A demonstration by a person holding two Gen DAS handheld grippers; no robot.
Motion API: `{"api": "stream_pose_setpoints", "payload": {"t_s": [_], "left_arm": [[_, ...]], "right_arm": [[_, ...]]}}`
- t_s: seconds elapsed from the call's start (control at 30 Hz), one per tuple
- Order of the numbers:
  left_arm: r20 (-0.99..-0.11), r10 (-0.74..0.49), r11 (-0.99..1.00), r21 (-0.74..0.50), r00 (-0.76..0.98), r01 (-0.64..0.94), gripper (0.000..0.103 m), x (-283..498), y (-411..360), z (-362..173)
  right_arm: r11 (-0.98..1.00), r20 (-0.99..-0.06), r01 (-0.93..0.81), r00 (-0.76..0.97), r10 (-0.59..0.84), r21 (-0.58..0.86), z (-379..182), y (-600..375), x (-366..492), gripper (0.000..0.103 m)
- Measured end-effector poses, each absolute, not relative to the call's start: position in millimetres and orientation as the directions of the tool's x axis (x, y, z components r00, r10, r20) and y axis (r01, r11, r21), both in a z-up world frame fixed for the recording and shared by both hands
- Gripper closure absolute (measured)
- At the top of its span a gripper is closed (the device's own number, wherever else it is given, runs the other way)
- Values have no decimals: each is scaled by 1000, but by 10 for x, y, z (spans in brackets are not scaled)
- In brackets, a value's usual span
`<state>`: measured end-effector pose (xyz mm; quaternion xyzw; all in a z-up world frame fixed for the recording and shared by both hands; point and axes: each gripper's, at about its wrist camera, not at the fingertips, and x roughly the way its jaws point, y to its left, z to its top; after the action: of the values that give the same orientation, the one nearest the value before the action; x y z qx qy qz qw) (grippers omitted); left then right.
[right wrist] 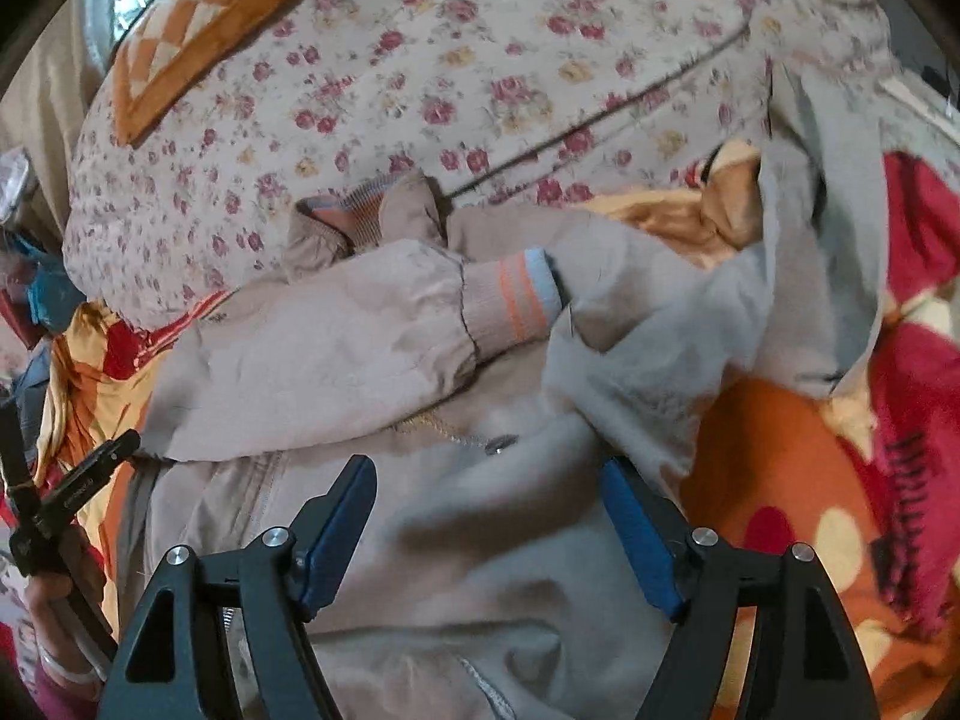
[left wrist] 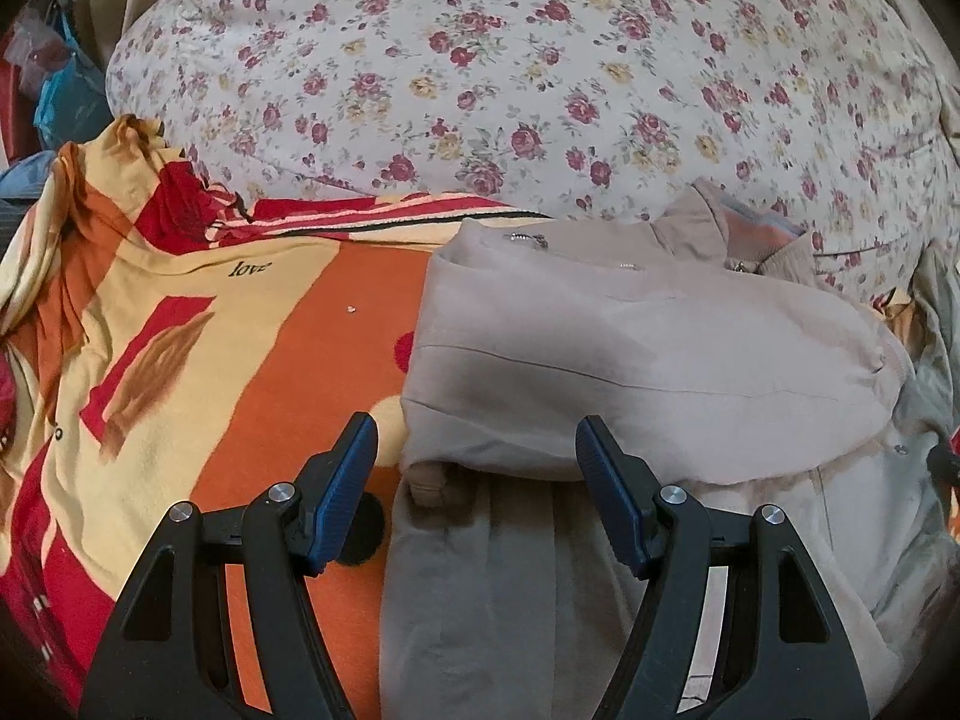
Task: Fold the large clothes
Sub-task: 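Grasp the other sleeve with the right gripper and lift it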
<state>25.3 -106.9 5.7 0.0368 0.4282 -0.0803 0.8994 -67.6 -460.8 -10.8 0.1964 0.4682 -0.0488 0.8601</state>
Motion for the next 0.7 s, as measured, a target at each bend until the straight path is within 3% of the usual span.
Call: {"api": "stream_pose_setpoints", "payload": {"t_s": [0.47, 0.7], "left_arm": [[-789, -102, 984, 8, 606, 176, 34, 314, -1158, -19], [-798, -108, 986, -11, 593, 166, 34, 341, -1131, -33]], "right_arm": [[884, -792, 317, 604, 91, 343, -5, -4809, -723, 28], [821, -800, 501, 592, -96, 272, 108, -5323, -907, 28]]}}
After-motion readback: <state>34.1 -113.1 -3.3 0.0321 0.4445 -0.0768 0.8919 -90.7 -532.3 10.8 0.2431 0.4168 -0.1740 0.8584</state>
